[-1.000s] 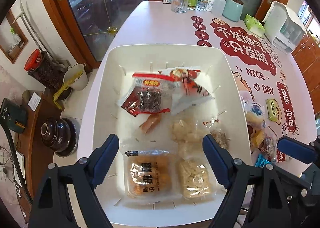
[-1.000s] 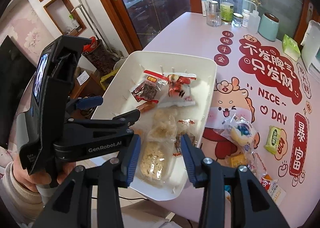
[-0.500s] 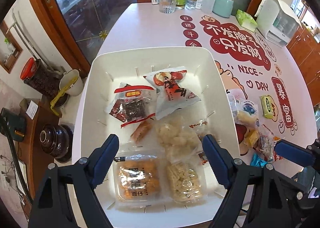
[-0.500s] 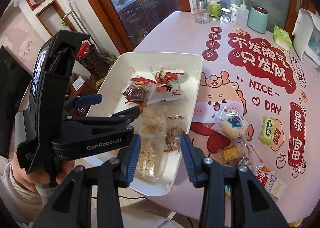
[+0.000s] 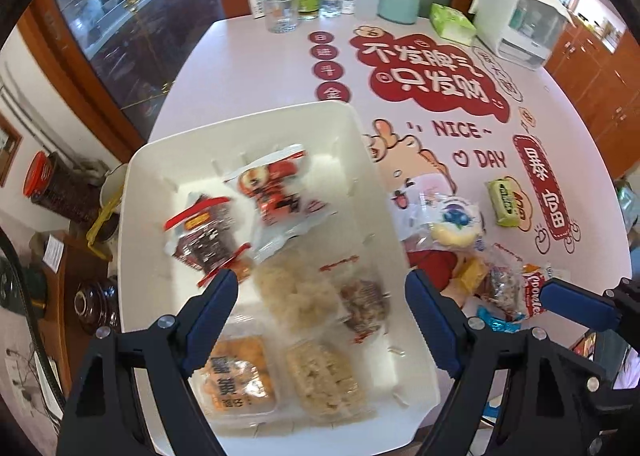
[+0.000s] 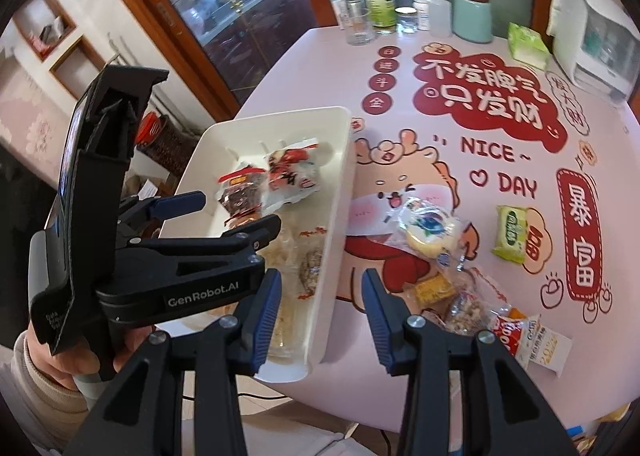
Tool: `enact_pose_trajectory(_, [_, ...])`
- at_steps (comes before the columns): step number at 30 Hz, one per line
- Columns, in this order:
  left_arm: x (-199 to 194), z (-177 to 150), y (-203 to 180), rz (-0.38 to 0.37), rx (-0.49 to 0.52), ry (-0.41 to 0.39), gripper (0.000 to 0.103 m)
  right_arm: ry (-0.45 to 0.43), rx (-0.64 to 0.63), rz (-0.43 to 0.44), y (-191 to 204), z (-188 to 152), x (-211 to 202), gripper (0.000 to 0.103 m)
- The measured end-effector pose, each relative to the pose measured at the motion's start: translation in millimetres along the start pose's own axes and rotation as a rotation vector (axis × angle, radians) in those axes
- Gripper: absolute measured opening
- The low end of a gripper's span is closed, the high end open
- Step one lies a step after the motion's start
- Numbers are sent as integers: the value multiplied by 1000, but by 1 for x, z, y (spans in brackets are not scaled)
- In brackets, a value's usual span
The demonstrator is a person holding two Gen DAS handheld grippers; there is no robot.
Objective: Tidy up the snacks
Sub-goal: 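Move both tools back over the remaining snacks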
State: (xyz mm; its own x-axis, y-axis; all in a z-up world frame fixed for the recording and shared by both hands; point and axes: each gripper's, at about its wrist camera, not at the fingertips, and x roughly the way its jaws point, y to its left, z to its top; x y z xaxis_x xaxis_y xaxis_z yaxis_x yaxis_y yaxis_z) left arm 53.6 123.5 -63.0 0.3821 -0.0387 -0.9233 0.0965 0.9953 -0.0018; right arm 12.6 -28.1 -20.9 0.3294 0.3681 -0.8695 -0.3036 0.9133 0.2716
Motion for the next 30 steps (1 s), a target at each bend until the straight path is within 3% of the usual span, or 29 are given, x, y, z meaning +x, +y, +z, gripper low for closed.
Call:
enact_pose_trajectory(16, [7, 40, -96, -74, 212, -10, 85, -71, 264, -47, -99, -17, -30, 42])
enact_pose_trajectory(24, [24, 55, -156, -110, 343, -6, 85, -43, 527, -87, -177, -59, -26, 42])
enact_pose_trajectory(30, [50, 64, -195, -125, 404, 31, 85, -21, 777, -42, -227, -99, -19, 44])
